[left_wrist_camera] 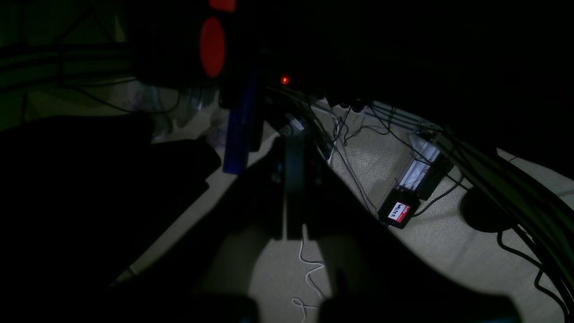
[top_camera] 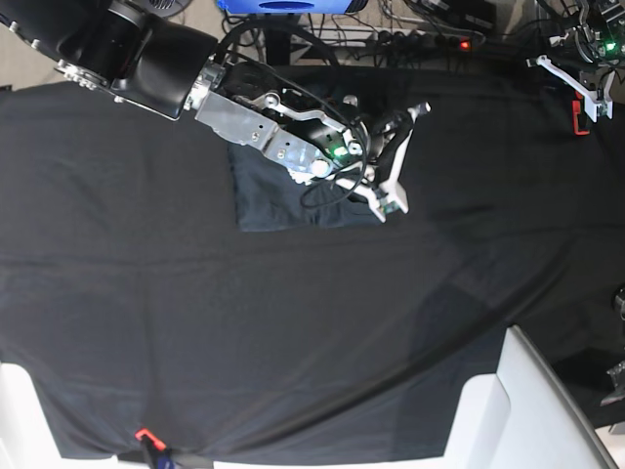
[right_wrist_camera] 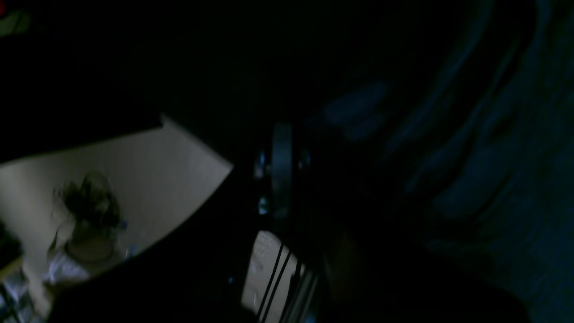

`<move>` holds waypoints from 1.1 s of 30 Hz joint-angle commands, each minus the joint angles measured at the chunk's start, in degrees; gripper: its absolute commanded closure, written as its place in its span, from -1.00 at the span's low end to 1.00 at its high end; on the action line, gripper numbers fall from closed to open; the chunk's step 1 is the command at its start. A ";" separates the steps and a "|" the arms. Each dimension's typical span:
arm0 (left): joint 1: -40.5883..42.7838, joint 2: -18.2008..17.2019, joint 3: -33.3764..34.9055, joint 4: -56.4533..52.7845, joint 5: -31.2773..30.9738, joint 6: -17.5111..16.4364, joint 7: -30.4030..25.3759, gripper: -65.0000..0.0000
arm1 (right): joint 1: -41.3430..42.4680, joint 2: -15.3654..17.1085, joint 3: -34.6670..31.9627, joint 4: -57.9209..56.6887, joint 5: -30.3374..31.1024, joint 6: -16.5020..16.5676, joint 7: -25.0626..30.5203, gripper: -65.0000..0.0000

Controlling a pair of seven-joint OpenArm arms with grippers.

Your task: Fold the T-shirt properly

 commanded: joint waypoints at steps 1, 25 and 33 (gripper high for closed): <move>0.26 -0.99 -0.46 0.73 0.18 0.30 -0.46 1.00 | 0.97 -0.52 0.15 1.45 0.35 0.02 0.24 0.99; 0.26 -0.99 -0.46 0.73 0.18 0.30 -0.46 1.00 | 1.59 -1.04 -3.54 -3.30 0.35 6.61 2.97 0.98; 0.26 -0.99 -0.37 0.73 0.18 0.30 -0.46 1.00 | 1.59 -1.84 -3.54 -5.15 0.35 6.61 5.16 0.97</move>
